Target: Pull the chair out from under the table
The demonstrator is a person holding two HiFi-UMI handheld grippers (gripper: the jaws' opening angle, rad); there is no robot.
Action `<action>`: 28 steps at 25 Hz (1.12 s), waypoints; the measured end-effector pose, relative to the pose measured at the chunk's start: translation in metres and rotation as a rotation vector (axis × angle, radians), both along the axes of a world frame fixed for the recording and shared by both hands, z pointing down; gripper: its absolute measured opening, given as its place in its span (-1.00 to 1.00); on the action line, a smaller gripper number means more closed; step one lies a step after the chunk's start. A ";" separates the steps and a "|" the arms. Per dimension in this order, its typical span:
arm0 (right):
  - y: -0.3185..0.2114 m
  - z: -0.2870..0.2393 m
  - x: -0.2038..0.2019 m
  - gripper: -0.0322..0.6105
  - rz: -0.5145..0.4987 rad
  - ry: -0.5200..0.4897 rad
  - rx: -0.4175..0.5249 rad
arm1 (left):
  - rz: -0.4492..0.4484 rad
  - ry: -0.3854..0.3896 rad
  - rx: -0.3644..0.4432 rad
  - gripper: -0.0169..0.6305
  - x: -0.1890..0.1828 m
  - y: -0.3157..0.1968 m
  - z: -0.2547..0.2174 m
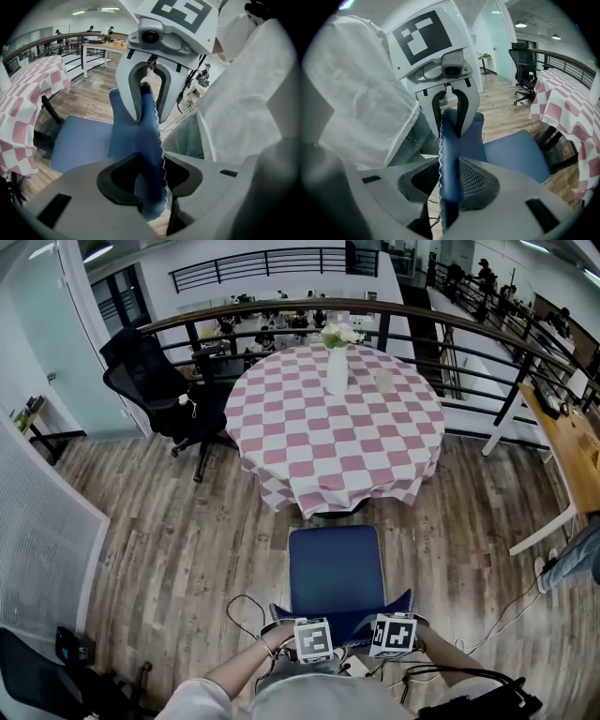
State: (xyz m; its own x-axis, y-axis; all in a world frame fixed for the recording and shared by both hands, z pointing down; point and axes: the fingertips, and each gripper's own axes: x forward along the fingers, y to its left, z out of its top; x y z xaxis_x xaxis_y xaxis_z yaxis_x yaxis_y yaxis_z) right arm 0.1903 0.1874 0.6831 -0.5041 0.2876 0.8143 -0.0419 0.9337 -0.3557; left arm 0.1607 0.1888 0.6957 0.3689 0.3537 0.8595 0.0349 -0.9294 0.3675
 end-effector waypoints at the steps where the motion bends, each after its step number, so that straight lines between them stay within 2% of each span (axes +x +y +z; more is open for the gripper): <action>1: 0.002 0.000 0.000 -0.51 -0.002 -0.001 -0.004 | 0.005 0.000 -0.009 -0.52 0.000 0.002 0.000; 14: 0.018 -0.003 -0.006 -0.51 -0.022 -0.020 -0.084 | 0.032 0.011 -0.054 -0.49 -0.006 0.017 -0.003; 18: 0.017 -0.001 -0.005 -0.46 -0.026 -0.044 -0.094 | 0.026 0.031 -0.062 -0.45 -0.004 0.016 -0.002; 22: 0.014 -0.003 -0.004 -0.39 -0.003 -0.079 -0.138 | 0.013 0.059 -0.097 -0.38 -0.006 0.014 -0.004; 25: 0.003 -0.019 -0.004 -0.38 0.054 -0.136 -0.196 | 0.035 0.070 -0.134 -0.35 -0.011 0.011 -0.013; 28: -0.019 -0.039 -0.003 -0.39 0.108 -0.183 -0.191 | 0.029 0.096 -0.136 -0.35 -0.016 -0.006 -0.035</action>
